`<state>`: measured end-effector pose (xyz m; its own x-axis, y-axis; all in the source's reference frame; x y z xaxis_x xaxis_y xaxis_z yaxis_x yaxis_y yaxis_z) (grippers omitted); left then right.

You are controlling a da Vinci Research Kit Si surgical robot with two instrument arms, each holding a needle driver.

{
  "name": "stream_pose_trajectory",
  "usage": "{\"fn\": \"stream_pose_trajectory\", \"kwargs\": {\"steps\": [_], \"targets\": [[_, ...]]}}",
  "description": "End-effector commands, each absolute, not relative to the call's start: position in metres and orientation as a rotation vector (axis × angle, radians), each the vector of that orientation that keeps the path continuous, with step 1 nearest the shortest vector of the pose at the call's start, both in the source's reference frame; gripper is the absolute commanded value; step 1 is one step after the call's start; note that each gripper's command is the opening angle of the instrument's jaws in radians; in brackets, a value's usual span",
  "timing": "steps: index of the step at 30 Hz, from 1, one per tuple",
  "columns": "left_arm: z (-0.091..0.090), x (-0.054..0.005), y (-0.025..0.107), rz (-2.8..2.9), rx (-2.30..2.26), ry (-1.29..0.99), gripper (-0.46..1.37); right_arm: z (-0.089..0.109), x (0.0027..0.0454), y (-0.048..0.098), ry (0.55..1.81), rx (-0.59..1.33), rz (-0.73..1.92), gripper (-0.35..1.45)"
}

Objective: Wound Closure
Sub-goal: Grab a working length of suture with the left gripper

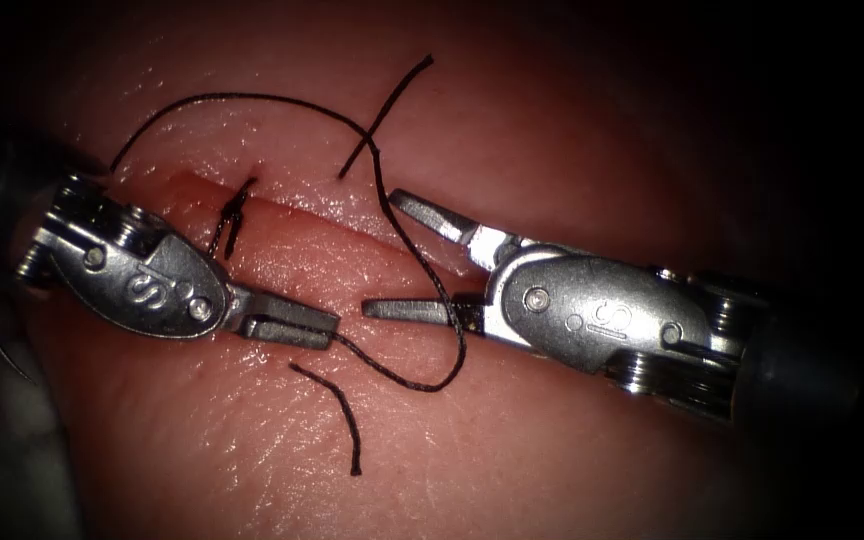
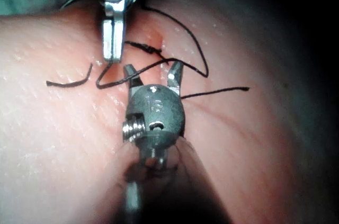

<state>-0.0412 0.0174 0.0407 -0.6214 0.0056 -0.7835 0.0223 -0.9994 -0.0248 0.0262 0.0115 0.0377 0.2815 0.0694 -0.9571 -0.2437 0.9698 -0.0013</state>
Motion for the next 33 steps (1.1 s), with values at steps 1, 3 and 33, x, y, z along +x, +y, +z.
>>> {"fn": "stream_pose_trajectory", "kwargs": {"steps": [1,3,33], "targets": [[0.0407,-0.0412,0.0173,-2.818,1.362,0.055,-0.35,0.0376,0.0262,0.0114,1.271,-0.153,0.207,1.25],[0.0407,-0.0412,0.0173,-2.819,1.362,0.054,-0.35,0.0376,0.0262,0.0114,1.271,-0.153,0.207,1.25],[0.0371,-0.0413,0.0172,-2.855,1.401,0.085,0.99,0.0383,0.0237,0.0120,1.274,-0.146,0.201,1.24]]}}
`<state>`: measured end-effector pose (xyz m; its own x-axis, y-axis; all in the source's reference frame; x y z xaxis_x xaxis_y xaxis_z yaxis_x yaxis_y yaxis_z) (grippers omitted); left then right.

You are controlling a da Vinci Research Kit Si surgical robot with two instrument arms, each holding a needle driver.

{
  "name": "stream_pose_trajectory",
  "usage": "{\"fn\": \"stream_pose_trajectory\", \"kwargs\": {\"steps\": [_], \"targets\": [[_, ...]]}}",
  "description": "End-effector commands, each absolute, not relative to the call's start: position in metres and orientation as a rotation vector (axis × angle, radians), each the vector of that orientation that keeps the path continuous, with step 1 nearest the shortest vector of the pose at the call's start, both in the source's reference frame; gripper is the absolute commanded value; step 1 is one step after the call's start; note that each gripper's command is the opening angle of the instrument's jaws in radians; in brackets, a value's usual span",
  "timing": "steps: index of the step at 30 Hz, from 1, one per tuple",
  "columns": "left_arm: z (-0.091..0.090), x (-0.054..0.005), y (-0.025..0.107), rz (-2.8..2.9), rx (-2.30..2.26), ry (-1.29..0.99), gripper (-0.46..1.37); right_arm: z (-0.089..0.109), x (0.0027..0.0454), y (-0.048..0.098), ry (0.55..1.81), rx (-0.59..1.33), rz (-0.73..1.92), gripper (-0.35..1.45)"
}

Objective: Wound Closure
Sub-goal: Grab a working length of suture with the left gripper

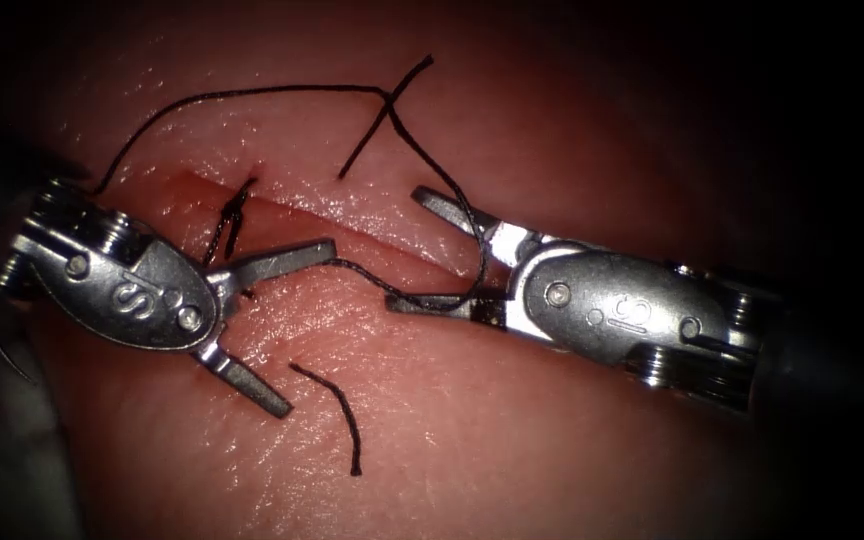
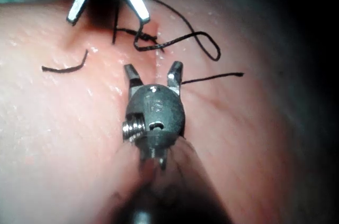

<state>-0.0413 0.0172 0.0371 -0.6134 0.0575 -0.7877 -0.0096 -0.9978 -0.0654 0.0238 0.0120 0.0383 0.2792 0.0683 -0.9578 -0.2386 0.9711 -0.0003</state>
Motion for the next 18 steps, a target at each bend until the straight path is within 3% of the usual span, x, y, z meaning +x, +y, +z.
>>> {"fn": "stream_pose_trajectory", "kwargs": {"steps": [1,5,18], "targets": [[0.0368,-0.0412,0.0171,2.783,-1.363,-0.084,0.98,0.0382,0.0233,0.0120,1.275,-0.144,0.199,1.24],[0.0360,-0.0403,0.0168,2.770,-1.350,-0.094,0.91,0.0382,0.0219,0.0121,1.279,-0.141,0.197,1.24],[0.0329,-0.0368,0.0134,2.733,-1.265,-0.090,0.96,0.0379,0.0202,0.0119,1.277,-0.140,0.186,1.24]]}}
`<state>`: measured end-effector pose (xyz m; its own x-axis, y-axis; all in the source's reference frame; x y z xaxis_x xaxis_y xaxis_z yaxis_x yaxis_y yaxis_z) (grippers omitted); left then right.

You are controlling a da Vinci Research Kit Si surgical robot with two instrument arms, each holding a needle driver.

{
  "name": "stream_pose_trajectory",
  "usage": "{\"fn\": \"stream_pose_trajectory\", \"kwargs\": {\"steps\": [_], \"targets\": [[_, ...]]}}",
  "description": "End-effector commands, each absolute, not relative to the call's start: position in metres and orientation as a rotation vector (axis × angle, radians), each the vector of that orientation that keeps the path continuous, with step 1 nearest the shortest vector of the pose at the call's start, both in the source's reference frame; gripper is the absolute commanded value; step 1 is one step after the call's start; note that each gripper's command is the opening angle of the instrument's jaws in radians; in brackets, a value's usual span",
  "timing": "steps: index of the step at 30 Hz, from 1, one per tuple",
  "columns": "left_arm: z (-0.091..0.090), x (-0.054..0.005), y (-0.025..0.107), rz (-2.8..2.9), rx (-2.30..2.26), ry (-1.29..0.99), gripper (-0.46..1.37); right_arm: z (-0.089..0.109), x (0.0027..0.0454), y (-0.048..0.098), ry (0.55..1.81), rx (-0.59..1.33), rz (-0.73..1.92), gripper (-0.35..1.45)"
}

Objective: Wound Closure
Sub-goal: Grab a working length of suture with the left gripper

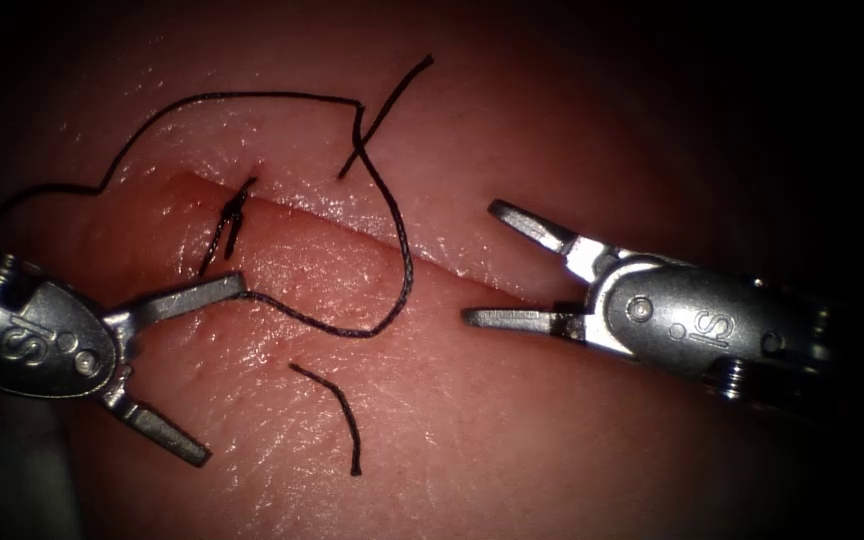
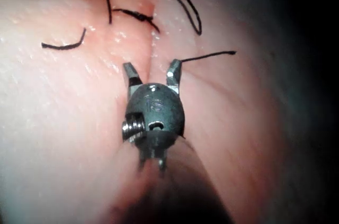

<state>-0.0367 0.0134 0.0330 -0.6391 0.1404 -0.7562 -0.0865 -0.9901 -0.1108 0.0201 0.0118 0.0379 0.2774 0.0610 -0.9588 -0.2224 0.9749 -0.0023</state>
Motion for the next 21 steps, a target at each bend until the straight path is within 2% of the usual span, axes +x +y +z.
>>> {"fn": "stream_pose_trajectory", "kwargs": {"steps": [1,15,21], "targets": [[0.0326,-0.0368,0.0134,2.732,-1.263,-0.092,0.96,0.0379,0.0202,0.0119,1.276,-0.140,0.186,1.24],[0.0248,-0.0379,0.0136,2.686,-1.222,-0.133,1.01,0.0382,0.0202,0.0113,1.268,-0.133,0.175,1.26],[0.0234,-0.0385,0.0176,2.636,-1.243,-0.121,0.80,0.0383,0.0199,0.0111,1.268,-0.132,0.170,1.25]]}}
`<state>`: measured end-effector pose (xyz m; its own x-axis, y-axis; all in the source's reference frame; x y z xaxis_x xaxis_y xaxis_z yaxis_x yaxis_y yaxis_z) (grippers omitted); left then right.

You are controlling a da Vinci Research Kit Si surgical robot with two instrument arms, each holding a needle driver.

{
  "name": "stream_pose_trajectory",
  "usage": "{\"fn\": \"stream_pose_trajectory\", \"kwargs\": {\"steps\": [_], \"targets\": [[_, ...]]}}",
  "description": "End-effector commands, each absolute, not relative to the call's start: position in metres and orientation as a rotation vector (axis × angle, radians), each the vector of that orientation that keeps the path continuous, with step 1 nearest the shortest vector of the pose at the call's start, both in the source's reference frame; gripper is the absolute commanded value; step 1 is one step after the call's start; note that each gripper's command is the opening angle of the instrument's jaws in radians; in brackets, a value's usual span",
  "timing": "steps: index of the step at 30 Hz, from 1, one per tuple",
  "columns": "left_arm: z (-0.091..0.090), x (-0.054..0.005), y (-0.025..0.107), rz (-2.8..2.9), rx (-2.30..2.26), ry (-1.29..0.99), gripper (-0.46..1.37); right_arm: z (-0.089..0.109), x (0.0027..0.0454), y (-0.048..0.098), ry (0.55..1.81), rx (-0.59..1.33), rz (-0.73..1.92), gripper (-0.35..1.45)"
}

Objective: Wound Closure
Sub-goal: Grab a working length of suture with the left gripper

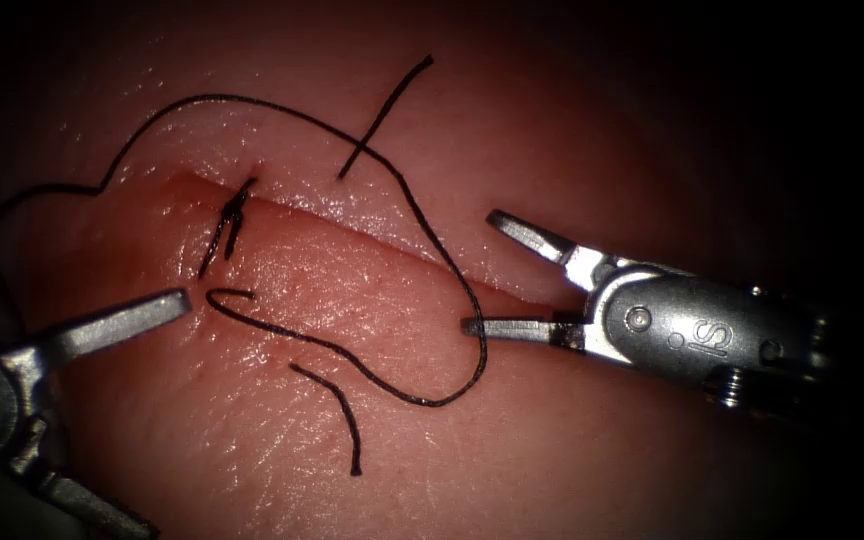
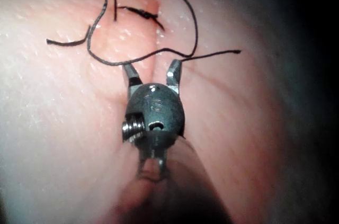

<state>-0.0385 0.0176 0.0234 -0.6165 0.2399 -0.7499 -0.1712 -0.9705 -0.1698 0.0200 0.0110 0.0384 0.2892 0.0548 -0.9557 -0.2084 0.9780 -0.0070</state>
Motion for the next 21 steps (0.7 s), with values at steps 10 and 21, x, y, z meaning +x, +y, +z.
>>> {"fn": "stream_pose_trajectory", "kwargs": {"steps": [10,21], "targets": [[0.028,-0.0443,0.024,2.739,-1.211,-0.001,0.73,0.038,0.0180,0.011,1.251,-0.139,0.173,1.26],[0.034,-0.0494,0.026,2.877,-1.169,-0.048,0.71,0.038,0.0168,0.011,1.250,-0.139,0.171,1.25]]}}
